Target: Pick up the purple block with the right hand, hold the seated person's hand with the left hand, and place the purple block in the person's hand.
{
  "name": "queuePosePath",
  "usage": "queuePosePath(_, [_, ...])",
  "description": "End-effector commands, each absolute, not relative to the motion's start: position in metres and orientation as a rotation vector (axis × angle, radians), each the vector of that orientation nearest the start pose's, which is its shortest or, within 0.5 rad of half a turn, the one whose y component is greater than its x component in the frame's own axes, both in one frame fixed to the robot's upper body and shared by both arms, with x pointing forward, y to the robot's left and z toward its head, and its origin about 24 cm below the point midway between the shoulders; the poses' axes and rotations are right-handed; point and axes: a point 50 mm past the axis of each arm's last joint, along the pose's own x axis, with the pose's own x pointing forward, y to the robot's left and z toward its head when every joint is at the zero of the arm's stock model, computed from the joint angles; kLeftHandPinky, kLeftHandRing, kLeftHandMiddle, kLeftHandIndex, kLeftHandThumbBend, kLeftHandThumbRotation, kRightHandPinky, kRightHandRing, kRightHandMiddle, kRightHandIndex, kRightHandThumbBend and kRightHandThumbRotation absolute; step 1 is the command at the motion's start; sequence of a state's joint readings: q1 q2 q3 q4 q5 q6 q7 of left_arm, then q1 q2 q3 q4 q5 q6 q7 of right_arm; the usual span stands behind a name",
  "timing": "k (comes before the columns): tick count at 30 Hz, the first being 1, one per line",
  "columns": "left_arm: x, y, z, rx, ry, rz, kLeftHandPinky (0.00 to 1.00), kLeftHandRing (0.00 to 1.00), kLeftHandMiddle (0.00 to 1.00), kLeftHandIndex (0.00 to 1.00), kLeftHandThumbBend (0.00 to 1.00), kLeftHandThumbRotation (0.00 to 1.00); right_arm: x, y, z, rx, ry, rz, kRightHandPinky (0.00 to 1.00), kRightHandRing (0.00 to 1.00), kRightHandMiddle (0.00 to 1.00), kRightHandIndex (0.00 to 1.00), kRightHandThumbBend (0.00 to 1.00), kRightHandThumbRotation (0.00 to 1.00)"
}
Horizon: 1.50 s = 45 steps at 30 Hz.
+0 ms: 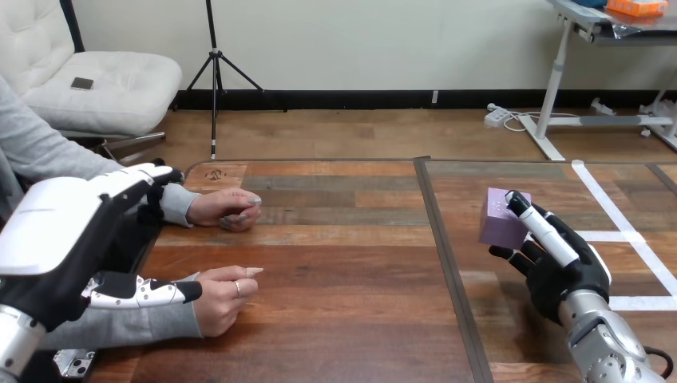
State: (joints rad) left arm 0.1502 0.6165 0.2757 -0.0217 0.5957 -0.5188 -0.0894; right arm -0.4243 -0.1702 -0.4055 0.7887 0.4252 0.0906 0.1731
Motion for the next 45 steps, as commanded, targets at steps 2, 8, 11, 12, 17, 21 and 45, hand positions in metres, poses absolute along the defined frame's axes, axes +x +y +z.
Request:
queuePosePath(2, [0.227,0.270,0.120,1.306,-0.281,-0.223,0.71,0.82,0.85,0.82,1.00,0.33,0.316,-0.233,0.008,0.488,0.215,-0.167,0.35,0.41,0.46,0.46,0.73,0.00])
queuePosePath(8, [0.230,0.270,0.122,1.326,-0.210,-0.311,0.73,0.82,0.84,0.82,1.00,0.32,0.315,-0.234,0.008,0.474,0.207,-0.163,0.36,0.41,0.46,0.46,0.73,0.00])
queuePosePath(11, [0.231,0.270,0.124,1.329,-0.162,-0.359,0.75,0.83,0.85,0.83,1.00,0.32,0.315,-0.234,0.009,0.470,0.205,-0.164,0.36,0.41,0.46,0.46,0.73,0.00])
queuePosePath(12, [0.231,0.270,0.125,1.331,-0.146,-0.377,0.76,0.83,0.85,0.83,1.00,0.32,0.315,-0.234,0.009,0.469,0.204,-0.164,0.36,0.41,0.46,0.46,0.73,0.00])
queuePosePath(17, [0.233,0.270,0.127,1.331,-0.120,-0.412,0.77,0.83,0.85,0.83,1.00,0.32,0.314,-0.236,0.009,0.471,0.194,-0.155,0.36,0.40,0.46,0.46,0.72,0.00])
queuePosePath(21, [0.235,0.270,0.129,1.337,-0.108,-0.431,0.75,0.82,0.83,0.82,1.00,0.31,0.315,-0.238,0.010,0.468,0.203,-0.176,0.36,0.40,0.46,0.46,0.73,0.00])
queuePosePath(45, [0.243,0.271,0.132,1.406,-0.062,-0.472,0.75,0.79,0.81,0.79,1.00,0.31,0.314,-0.244,0.013,0.480,0.197,-0.201,0.36,0.40,0.46,0.45,0.76,0.00])
